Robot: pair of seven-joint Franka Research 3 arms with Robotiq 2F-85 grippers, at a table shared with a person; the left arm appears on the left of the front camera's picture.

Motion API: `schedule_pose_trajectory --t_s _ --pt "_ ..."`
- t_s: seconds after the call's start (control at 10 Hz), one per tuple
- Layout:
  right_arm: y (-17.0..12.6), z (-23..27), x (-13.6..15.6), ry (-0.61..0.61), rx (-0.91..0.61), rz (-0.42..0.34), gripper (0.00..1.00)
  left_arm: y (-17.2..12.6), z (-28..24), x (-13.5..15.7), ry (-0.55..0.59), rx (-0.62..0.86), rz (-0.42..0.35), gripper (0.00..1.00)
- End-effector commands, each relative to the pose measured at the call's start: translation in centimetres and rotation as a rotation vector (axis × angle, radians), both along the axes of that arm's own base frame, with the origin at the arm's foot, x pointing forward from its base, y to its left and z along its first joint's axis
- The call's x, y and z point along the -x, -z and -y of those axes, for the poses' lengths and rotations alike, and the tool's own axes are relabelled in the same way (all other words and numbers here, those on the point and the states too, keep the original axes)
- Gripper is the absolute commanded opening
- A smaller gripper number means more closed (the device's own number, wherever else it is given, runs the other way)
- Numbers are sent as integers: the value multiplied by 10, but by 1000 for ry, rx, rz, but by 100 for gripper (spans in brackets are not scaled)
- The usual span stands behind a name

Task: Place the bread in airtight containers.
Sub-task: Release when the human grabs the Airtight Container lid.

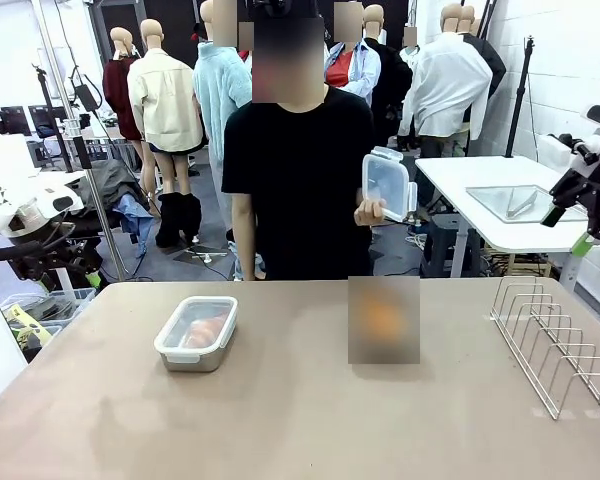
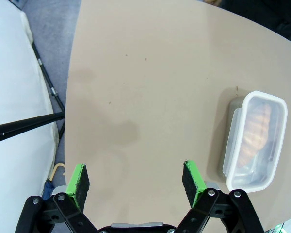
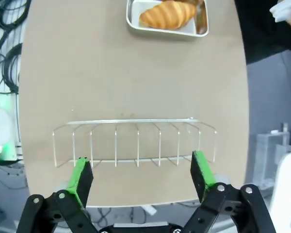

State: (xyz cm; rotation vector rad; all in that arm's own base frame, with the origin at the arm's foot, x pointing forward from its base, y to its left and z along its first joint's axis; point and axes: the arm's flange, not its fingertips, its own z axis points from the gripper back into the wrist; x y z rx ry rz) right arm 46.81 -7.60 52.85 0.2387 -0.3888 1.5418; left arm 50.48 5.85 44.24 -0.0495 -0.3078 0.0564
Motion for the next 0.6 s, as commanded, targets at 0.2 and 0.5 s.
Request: schedule_pose_trajectory --t_s 0.2,0.5 --pt "-7 1 4 -9 9 15 100 -1 0 1 -18 -17 -12 100" --pt "-7 1 4 -9 9 15 100 -1 0 1 -18 -17 -12 100"
